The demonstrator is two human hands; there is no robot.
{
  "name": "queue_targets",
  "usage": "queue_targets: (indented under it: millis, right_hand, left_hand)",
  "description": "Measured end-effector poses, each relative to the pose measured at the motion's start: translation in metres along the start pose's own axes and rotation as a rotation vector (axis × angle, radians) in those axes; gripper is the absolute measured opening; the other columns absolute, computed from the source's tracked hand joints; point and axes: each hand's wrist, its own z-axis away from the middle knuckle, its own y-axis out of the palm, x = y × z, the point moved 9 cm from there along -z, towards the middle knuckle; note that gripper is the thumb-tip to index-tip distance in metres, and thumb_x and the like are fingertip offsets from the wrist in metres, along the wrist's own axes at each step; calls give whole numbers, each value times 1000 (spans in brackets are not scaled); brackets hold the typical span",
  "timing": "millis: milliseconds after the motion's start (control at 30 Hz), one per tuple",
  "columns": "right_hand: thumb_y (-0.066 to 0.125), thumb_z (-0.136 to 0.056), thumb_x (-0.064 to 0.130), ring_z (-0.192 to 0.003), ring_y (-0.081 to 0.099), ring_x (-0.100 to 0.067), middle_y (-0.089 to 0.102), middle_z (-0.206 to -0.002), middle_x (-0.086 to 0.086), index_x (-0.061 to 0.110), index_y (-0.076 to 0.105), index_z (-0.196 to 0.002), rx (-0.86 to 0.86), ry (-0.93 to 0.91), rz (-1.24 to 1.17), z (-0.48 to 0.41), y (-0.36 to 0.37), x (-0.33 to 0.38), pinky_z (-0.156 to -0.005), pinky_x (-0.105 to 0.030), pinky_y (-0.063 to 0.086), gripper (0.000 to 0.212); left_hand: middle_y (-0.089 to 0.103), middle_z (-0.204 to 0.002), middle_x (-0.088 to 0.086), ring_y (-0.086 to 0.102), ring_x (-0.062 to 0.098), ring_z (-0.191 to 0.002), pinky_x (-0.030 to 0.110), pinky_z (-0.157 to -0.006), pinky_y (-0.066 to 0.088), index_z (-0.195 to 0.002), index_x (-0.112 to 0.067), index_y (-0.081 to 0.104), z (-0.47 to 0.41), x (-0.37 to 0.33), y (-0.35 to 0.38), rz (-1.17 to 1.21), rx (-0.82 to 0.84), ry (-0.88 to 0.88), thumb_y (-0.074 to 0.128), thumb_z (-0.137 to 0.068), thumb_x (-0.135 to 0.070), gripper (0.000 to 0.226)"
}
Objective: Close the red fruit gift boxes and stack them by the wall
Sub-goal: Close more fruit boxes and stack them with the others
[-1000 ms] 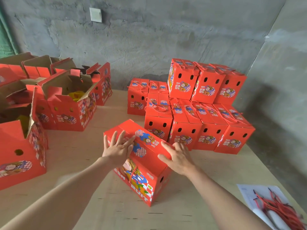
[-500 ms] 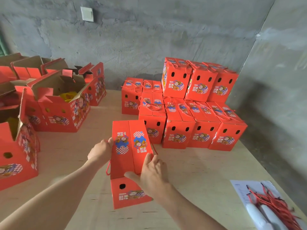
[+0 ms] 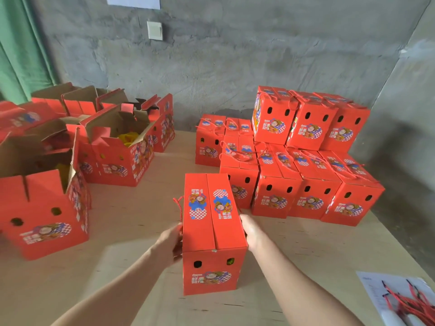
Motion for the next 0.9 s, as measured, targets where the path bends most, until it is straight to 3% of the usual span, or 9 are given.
queue_targets:
  millis: [33,167,333,467,633,700,767,833,900]
  right_hand:
    - [50,-97,16,-57,64,-18,65,-64,-7,6,57,-83,-66,-58,-42,0,-1,14,-53,-25,51,19]
    - [54,-95,9,-77,58,-20,64,-84,-7,9,59,-86,-149,-361,-102,15,0,74,-68,-31,47,11]
    - [49,-97,9,-41,43,-9,52,-58,-1,6,62,-80,62,-653,39,63,43,170,-43,-21,34,22]
    - [47,-99,9,-43,43,-10,54,-60,-4,-2,66,-94,44,-656,473,70,61,183,-41,-19,37,22]
    - [55,-92,5,-38,44,-10,62,-53,-5,-3,65,-96,41,-567,482,64,67,173,-39,-21,35,14]
    - [58,-88,4,-37,46,-8,67,-58,-5,0,66,-87,90,-506,510,63,80,165,-39,-19,32,9]
    - [56,-87,2,-49,56,-10,69,-71,-8,4,65,-82,186,-430,477,62,98,151,-46,-19,35,11]
    - [49,-89,1,-68,62,-15,67,-80,-7,9,62,-86,299,-374,386,62,116,137,-59,-23,36,16]
    - [43,-88,-3,-68,63,-17,65,-73,-4,12,59,-87,377,-342,279,63,128,127,-64,-24,40,22]
  left_hand:
    - [49,-74,7,42,18,-59,28,-58,33,-69,-16,49,0,-7,0,25,-34,24,45,-93,-19,25]
    - [56,-60,1,45,14,-55,25,-57,31,-63,-14,56,6,-34,-4,32,-71,50,48,-89,-10,27]
    - [51,-65,2,41,14,-56,25,-57,30,-71,-12,57,14,-49,-2,-55,-84,139,57,-92,-16,22]
    - [52,-60,6,41,16,-51,24,-46,26,-63,-10,51,22,-77,-12,-221,-248,377,45,-92,-1,31]
    - [55,-62,6,44,18,-51,25,-46,33,-68,-14,48,68,-152,12,-168,-139,684,38,-86,15,36]
    - [66,-71,-4,58,6,-53,17,-47,43,-79,-21,55,103,-198,29,-214,-93,887,45,-84,15,38]
    - [71,-82,-7,65,1,-69,14,-61,48,-87,-20,61,131,-230,51,-430,-55,1049,47,-83,9,33]
    - [68,-99,0,63,13,-89,22,-77,48,-110,-16,62,141,-237,71,-837,-128,1129,45,-86,1,34]
    - [67,-103,6,62,21,-95,28,-81,48,-123,-13,58,145,-229,81,-1071,-157,1213,40,-90,-2,39]
